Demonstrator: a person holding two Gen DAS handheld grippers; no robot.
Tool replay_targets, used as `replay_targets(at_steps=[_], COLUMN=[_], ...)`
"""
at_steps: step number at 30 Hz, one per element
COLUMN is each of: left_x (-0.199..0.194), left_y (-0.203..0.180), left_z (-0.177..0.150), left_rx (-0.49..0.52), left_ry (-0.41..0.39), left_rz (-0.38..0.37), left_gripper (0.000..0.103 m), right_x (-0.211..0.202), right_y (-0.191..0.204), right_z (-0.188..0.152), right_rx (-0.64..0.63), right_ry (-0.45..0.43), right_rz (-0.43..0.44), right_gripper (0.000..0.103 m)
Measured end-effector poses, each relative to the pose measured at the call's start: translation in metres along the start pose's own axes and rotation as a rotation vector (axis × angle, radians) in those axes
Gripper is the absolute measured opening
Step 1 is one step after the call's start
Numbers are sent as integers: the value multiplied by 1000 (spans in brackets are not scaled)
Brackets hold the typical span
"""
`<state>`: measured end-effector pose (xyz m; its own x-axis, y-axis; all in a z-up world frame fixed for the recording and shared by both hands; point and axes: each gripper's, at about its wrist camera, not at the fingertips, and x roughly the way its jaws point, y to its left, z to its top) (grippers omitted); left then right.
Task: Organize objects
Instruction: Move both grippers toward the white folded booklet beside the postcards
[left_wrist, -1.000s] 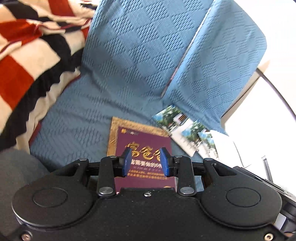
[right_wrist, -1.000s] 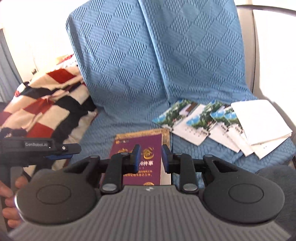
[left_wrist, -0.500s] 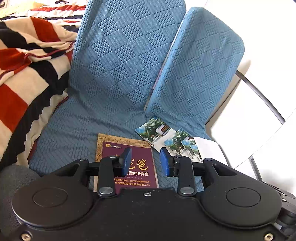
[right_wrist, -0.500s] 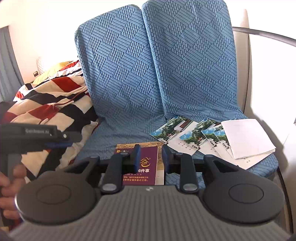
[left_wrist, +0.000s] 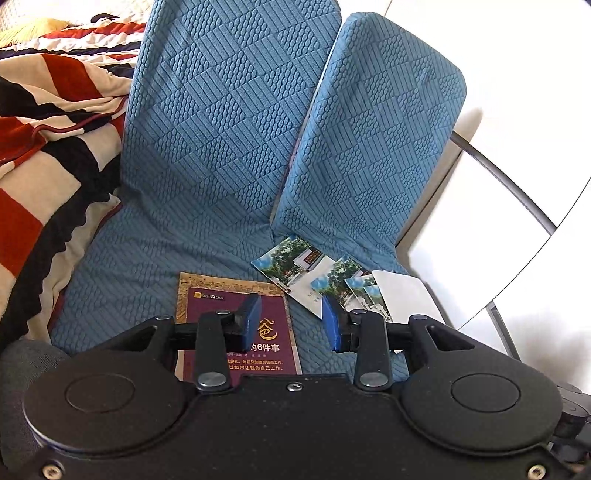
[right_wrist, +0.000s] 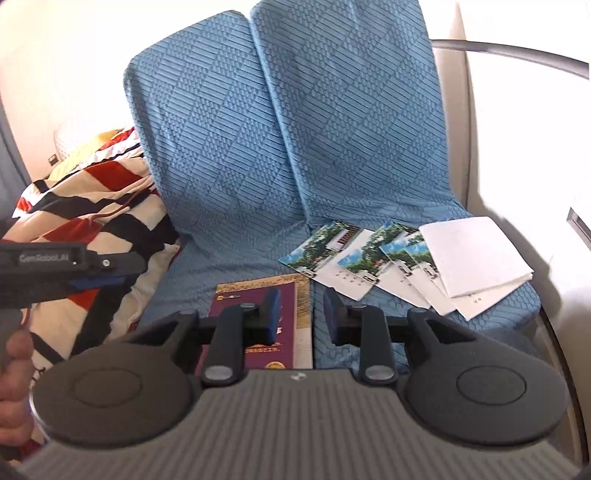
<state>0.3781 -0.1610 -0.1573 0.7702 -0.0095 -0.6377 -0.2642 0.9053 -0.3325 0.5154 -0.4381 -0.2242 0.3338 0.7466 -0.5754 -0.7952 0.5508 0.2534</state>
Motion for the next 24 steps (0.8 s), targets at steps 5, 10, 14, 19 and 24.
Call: replay_targets(at_steps=[5,10,14,19,24], left_x=[8,15,23,37,51], left_y=[-13,-30,-45,-66,-90], left_z=[-2,-5,-8,-11,-14], left_rx=[16,40,51,80,108], left_ry=[10,22,35,66,90], left_rz=[-16,-42,-69,-97,-124], left_gripper=[33,33,33,34,34], right_x=[-5,-11,-15,-19,-23], right_y=[-12,-26,-39,-61,-82], right_z=[0,-1,-1,-4,-6], right_rx=[10,23,33,64,95], right_ry=[-6,-17,-26,-32,-39], right_rz=[-24,-52,-84,-127,-168], right_gripper=[29,30,30,30,30])
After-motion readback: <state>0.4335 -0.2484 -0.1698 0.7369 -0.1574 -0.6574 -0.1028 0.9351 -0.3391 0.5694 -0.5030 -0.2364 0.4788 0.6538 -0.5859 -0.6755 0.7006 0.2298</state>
